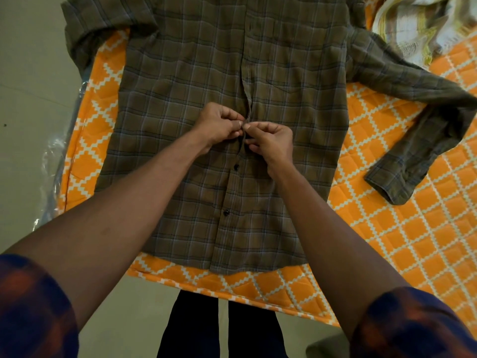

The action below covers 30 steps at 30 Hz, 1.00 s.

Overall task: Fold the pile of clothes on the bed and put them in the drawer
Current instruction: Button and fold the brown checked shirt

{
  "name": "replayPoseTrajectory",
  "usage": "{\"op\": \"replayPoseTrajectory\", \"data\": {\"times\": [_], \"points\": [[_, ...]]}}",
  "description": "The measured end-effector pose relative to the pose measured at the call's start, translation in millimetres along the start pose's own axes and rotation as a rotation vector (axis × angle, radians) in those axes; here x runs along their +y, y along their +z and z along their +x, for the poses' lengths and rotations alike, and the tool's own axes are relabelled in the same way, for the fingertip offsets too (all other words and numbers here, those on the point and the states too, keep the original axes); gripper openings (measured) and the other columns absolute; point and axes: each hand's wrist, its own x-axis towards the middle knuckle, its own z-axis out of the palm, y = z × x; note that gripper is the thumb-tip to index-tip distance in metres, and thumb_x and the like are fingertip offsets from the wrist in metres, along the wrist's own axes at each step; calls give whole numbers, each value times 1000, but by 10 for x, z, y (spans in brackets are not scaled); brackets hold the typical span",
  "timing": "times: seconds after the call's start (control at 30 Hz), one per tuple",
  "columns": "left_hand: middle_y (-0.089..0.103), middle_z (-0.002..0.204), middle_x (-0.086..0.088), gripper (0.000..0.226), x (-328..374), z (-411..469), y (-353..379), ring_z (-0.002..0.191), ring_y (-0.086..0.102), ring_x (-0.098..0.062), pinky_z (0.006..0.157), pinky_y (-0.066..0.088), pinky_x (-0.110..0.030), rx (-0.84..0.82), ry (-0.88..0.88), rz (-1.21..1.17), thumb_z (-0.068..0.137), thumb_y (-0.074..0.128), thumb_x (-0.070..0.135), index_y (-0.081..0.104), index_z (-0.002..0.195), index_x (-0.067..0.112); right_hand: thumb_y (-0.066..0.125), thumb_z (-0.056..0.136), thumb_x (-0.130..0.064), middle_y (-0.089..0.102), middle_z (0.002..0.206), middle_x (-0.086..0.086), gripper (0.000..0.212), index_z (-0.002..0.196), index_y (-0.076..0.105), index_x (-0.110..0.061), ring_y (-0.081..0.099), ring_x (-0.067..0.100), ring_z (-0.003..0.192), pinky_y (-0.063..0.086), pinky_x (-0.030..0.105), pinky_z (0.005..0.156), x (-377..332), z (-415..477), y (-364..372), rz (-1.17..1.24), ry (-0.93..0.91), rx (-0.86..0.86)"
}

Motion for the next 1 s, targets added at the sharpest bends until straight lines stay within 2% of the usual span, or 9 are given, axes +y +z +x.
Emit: {"op": "replayPoseTrajectory", "data": {"times": [0.1, 0.23, 0.43, 0.53, 0.7, 0.77, 0.83, 0.93, 1.0], "points": [[71, 81, -4, 15, -35, -10, -2, 66, 68, -5, 67, 59, -18, 14, 28, -9, 94, 64, 2, 70, 85, 11, 80, 87, -17, 76, 76, 5, 10, 87, 77, -7, 71, 13, 65, 57, 23, 59, 44, -21, 82, -35, -61, 90], [74, 86, -3, 11, -101, -42, 46, 78, 72, -11, 72, 60, -24, 80, 83, -18, 91, 72, 11, 73, 81, 15, 77, 87, -20, 75, 70, 4, 12, 75, 76, -18, 73, 24, 68, 63, 42, 63, 158, -23, 171, -108, -146, 197], [71, 75, 2, 8, -164, -5, 210, 69, 69, -10, 68, 59, -29, 251, 143, 188, 92, 70, 19, 73, 85, 17, 80, 84, -25, 75, 70, -3, 9, 78, 78, -19, 74, 16, 69, 63, 48, 68, 163, -22, 194, -149, -143, 236], [70, 77, 3, 10, -163, 4, 234, 74, 68, -12, 70, 59, -30, 273, 129, 199, 94, 66, 19, 72, 86, 18, 79, 86, -24, 75, 69, -2, 11, 76, 78, -20, 74, 18, 68, 63, 44, 66, 139, -36, 176, -172, -130, 203], [65, 79, 3, 15, -122, 13, 104, 69, 62, -6, 58, 53, -18, 111, 97, 112, 99, 61, 16, 65, 85, 18, 74, 91, -14, 73, 72, 4, 12, 82, 75, -8, 67, 11, 64, 52, 21, 57, 16, -17, 74, -64, -29, 25], [64, 79, 3, 17, -121, 22, 57, 72, 62, -8, 60, 53, -21, 74, 111, 132, 99, 61, 17, 64, 83, 21, 74, 91, -13, 71, 72, 2, 10, 82, 75, -9, 66, 9, 64, 51, 19, 57, -18, -10, 22, -41, 4, -27], [63, 78, 4, 14, -132, 43, 46, 71, 61, -9, 61, 52, -23, 84, 153, 281, 99, 62, 21, 63, 85, 22, 73, 91, -14, 71, 73, 1, 9, 84, 75, -9, 66, 8, 66, 49, 18, 57, -15, 1, -4, -63, 10, -63], [57, 73, 12, 4, -161, 10, 106, 63, 52, 0, 55, 37, -16, 172, 250, 467, 97, 63, 22, 66, 95, 20, 71, 94, -16, 72, 75, 0, 9, 89, 75, -9, 69, 9, 68, 50, 18, 56, -62, 20, -34, -130, 25, -103], [59, 75, 10, 8, -200, -28, 121, 63, 52, 0, 55, 38, -14, 215, 313, 498, 96, 65, 21, 69, 98, 15, 71, 94, -17, 73, 76, 2, 11, 87, 75, -10, 71, 10, 69, 55, 22, 60, -131, 53, -43, -227, 59, -123]]}}
